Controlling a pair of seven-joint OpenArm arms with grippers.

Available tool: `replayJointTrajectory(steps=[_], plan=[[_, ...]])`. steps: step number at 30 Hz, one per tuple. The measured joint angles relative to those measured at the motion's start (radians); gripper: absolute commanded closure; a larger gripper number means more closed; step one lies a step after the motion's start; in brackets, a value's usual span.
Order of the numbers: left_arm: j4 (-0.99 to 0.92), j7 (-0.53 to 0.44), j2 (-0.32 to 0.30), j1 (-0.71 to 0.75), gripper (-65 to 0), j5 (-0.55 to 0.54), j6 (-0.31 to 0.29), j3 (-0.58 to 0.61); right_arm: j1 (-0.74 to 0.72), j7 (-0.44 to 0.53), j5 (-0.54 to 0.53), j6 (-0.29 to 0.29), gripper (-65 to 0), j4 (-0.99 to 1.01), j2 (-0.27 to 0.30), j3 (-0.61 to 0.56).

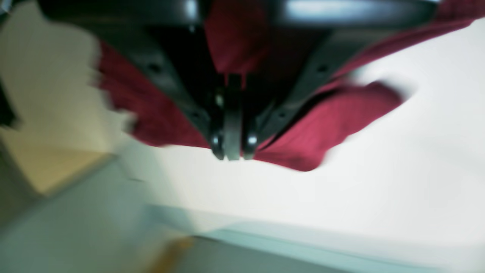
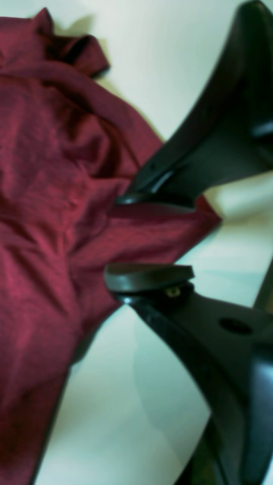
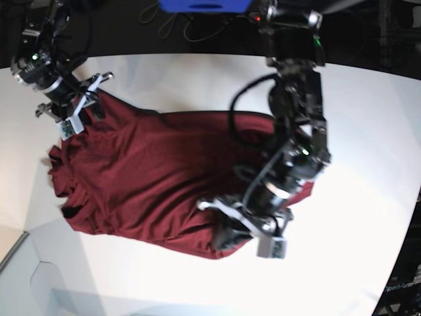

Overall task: Layout the t-shirt on the table in an organized manner, then fold the t-shirt properly
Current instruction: 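Grasp the shirt's bunched end with the left gripper, then pull the grasped sleeve with the left gripper away from the right gripper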

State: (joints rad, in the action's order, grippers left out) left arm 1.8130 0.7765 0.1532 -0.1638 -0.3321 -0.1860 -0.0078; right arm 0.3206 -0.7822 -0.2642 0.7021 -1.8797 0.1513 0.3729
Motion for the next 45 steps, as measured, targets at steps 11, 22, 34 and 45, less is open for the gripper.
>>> replayJointTrajectory(steps=[11, 22, 34, 45], plan=[[0.068, 0.006, -0.065, 0.222, -0.1, 0.014, 0.003, 0.322, 0.007, 0.0, -0.002, 0.0, -20.7, 0.0, 0.001, 0.0], [0.069, 0.096, -0.144, 0.224, -20.8, -0.002, 0.002, 0.292, 0.006, 0.0, -0.002, 0.0, -20.7, 0.0, -0.003, -0.002], [-0.045, 0.091, -0.189, 0.219, -21.8, 0.016, 0.008, -0.286, 0.007, 0.001, -0.003, 0.0, -20.7, 0.0, -0.003, -0.005], [-0.311, -0.031, -0.2, 0.218, -21.9, 0.175, 0.006, -0.331, 0.001, 0.0, -0.002, 0.0, -20.7, 0.0, -0.005, -0.005]])
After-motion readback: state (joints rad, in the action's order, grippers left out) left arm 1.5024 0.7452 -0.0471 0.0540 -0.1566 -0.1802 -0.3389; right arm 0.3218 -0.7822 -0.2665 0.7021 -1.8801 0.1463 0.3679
